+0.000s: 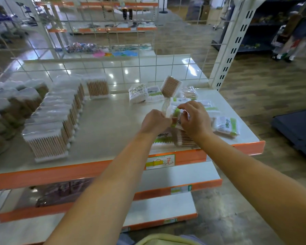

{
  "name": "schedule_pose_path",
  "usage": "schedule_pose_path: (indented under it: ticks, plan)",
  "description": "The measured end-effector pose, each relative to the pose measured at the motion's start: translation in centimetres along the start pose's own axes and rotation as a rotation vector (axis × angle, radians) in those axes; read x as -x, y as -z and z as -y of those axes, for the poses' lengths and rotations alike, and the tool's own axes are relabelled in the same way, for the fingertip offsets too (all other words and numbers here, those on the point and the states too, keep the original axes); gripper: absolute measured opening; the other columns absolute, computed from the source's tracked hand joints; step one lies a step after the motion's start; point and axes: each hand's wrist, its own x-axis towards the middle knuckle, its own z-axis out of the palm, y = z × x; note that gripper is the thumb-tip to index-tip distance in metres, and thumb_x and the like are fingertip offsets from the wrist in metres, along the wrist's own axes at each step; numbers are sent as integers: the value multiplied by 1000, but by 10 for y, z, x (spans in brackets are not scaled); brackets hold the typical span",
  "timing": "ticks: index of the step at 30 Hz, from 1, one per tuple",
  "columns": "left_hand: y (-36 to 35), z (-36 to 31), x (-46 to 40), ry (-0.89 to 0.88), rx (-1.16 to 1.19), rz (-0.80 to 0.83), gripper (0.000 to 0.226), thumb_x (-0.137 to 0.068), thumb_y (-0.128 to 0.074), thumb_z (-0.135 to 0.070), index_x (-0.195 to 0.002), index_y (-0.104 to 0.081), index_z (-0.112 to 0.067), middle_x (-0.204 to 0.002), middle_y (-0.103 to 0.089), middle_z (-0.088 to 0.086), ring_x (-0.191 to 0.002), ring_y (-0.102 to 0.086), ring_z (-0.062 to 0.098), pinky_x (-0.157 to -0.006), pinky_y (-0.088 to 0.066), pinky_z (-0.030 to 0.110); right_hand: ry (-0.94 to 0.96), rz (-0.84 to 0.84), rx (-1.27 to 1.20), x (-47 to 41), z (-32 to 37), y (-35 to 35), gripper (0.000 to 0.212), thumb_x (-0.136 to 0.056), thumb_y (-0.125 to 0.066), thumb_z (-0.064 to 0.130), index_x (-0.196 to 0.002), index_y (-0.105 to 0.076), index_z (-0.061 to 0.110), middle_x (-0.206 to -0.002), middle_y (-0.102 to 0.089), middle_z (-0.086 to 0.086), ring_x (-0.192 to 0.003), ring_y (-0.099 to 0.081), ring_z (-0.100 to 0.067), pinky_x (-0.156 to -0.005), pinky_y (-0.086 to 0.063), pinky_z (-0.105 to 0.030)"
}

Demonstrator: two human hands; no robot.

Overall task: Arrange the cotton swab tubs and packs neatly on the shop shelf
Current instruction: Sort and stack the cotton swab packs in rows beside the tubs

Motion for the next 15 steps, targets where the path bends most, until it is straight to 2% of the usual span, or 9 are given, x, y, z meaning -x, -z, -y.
schedule_pose_path:
  ticks: [2,5,8,10,12,15]
  plan:
    - [2,3,-1,2,34,-1,20,-81,-61,-19,-64,-59,-9,-56,-47,-1,-57,-45,15,-53,-34,25,10,-16,4,1,2,-3,24,-81,-54,-1,-101,-68,1,-97,-64,-16,-95,-54,-35,-76,-38,-32]
    - [12,6,-4,22,123,6,28,-78,-70,-27,-60,-56,-12,-53,-49,-2,-48,-45,10,-48,-35,23,-8,-33,-19,2,5,-7,22,-78,-54,-4,-94,-68,-2,-92,-64,-19,-90,-55,-39,-75,-44,-40]
    - [31,13,-9,34,245,12,21,-77,-73,-26,-69,-61,-11,-65,-59,-1,-61,-55,12,-55,-44,21,-23,-41,-40,2,11,-14,21,-77,-55,-4,-92,-69,0,-90,-64,-18,-87,-56,-37,-76,-43,-38]
    - [46,19,-10,47,319,10,16,-78,-73,-21,-71,-60,-13,-73,-63,2,-67,-59,12,-50,-44,15,-16,-41,-56,1,17,-20,22,-78,-53,3,-93,-69,1,-89,-64,-16,-86,-58,-35,-77,-44,-37]
    - [61,25,-12,57,357,-2,15,-78,-72,-18,-72,-58,-16,-78,-66,2,-65,-63,11,-51,-43,18,-36,-19,-85,0,26,-25,24,-81,-51,7,-97,-68,1,-94,-64,-15,-91,-57,-33,-78,-44,-34]
    - [84,33,-15,82,372,-46,16,-78,-71,-17,-72,-57,-16,-73,-67,2,-60,-64,11,-58,-47,24,-50,9,-118,0,42,-33,21,-84,-53,3,-99,-67,2,-99,-64,-14,-95,-56,-29,-80,-44,-31]
